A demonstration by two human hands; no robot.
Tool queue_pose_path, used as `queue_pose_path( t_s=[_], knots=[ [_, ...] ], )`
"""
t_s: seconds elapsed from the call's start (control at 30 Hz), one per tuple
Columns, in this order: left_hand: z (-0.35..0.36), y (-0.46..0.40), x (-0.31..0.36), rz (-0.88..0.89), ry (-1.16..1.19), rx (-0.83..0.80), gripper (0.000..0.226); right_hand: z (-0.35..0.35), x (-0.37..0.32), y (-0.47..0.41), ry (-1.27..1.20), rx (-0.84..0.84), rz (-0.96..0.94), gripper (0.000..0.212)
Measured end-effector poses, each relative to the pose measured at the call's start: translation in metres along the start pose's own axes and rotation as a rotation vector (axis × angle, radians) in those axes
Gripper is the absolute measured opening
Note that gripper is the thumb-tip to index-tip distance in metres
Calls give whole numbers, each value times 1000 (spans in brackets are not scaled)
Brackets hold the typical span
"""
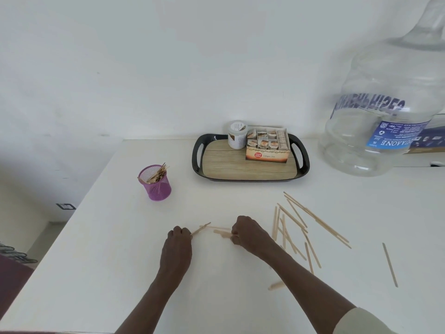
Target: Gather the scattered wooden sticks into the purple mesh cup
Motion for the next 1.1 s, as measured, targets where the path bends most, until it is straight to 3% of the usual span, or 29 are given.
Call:
queue_pose_path(
  t_s=[0.13, 0.27, 0.4, 0.57, 0.73, 0.93, 1.03, 1.1],
  knots=[
    [-3, 2, 5, 72, -81, 19, 8, -1, -3, 2, 92, -10, -14, 20],
    [-2, -3, 5, 28, -82, -2, 7, -2, -2, 2, 69, -5, -12, 23],
    [2, -9, -1, -48, 28, -22, 21, -4, -1, 4, 18, -14, 10, 6],
    [5, -14, -6, -134, 252, -39, 26, -3, 2, 3, 47, -16, 33, 15],
    [1, -25, 2, -411, 630, -186, 25, -9, -1, -4, 135, -82, -8, 6],
    [4, -24, 20, -603, 1016, -339, 33, -3, -7, -3, 257, -27, -56, 40],
    [7, -20, 34, -708, 1184, -388, 32, -2, -4, -8, 178, -27, 2, 38],
    [8, -17, 45, -753, 1275, -422, 28, -4, 3, -12, -5, -21, 114, 27]
  ],
)
Point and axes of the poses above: each hand's wrist, its own y-axis away from the middle knuckle, its own z-axis out of the palm, x = y × z, the point moved 1 cm from there along -y, towards the middle knuckle, and after that the axes turned 7 degrees about -z, right-handed, at the moved point
